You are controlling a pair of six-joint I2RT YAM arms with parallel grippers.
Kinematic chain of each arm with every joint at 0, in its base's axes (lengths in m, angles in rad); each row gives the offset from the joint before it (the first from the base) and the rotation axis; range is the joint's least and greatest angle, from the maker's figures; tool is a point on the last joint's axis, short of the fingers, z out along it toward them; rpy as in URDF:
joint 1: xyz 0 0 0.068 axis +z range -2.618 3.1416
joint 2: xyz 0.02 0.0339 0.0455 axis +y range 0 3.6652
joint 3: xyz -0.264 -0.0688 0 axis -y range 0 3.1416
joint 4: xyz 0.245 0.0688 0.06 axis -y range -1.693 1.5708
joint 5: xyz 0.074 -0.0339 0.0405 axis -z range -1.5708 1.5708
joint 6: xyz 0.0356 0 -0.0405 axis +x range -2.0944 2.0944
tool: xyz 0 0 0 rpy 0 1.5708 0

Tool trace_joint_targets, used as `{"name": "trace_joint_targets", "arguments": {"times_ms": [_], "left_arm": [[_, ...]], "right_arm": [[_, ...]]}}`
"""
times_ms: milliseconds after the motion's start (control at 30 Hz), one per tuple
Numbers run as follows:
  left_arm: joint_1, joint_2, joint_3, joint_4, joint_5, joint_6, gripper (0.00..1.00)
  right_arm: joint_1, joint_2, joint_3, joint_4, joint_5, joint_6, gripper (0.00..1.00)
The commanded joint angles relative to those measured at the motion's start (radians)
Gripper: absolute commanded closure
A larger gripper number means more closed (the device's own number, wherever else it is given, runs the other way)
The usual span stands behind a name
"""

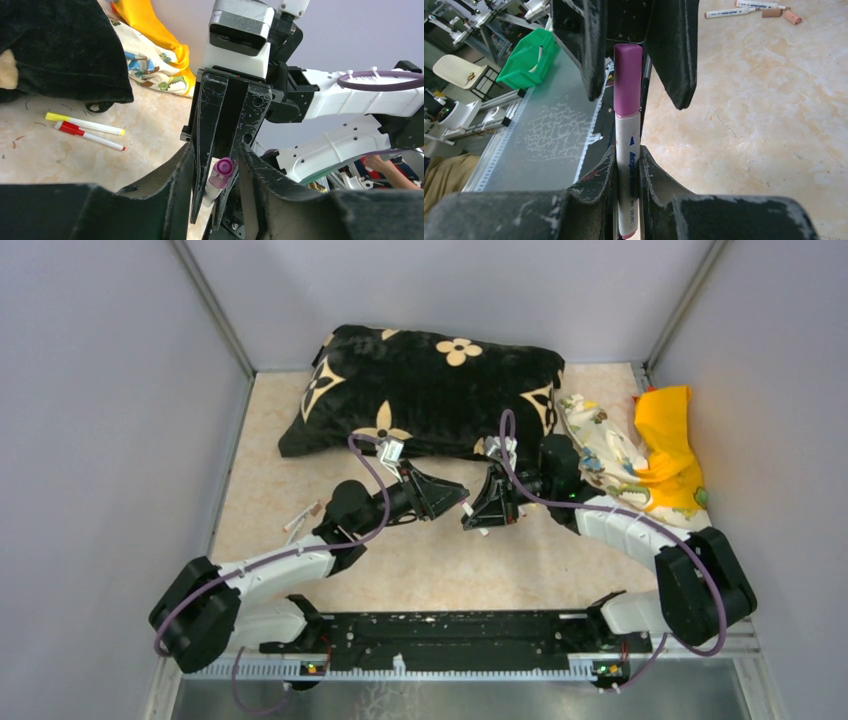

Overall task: Insert the pens into the pen caps
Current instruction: Press the pen cap onto the pen.

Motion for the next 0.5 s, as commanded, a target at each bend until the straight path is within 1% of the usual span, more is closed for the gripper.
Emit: {"name": "trace_joint_targets", "arguments": {"times_ms": [0, 33, 67, 233, 367, 467], "left_arm": [[0.004, 0.035, 0.020, 0.069, 0.069, -0.027, 0.63], [0.004, 0.040, 0.021, 0.072, 0.074, -0.030, 0.66], [0.004, 0.044, 0.019, 0.075, 0.076, -0.031, 0.74], [0.004, 0.060, 0.013, 0.075, 0.111, -0.031, 1.00], [-0.016, 0.088, 0.013, 0.060, 0.171, -0.005, 1.00], [-0.048, 0.126, 0.027, -0.023, 0.230, 0.042, 1.00]], "right_arm": [[0.002, 0.006, 0.049, 0.018, -0.008, -0.013, 1.00], [0.002, 0.005, 0.049, 0.018, -0.007, -0.012, 1.00], [0.002, 0.005, 0.049, 0.018, -0.005, -0.010, 1.00], [0.002, 0.002, 0.056, 0.027, 0.018, 0.021, 1.00], [0.002, -0.013, 0.064, 0.039, 0.039, 0.047, 1.00], [-0.007, -0.035, 0.067, 0.051, 0.037, 0.055, 1.00]]}}
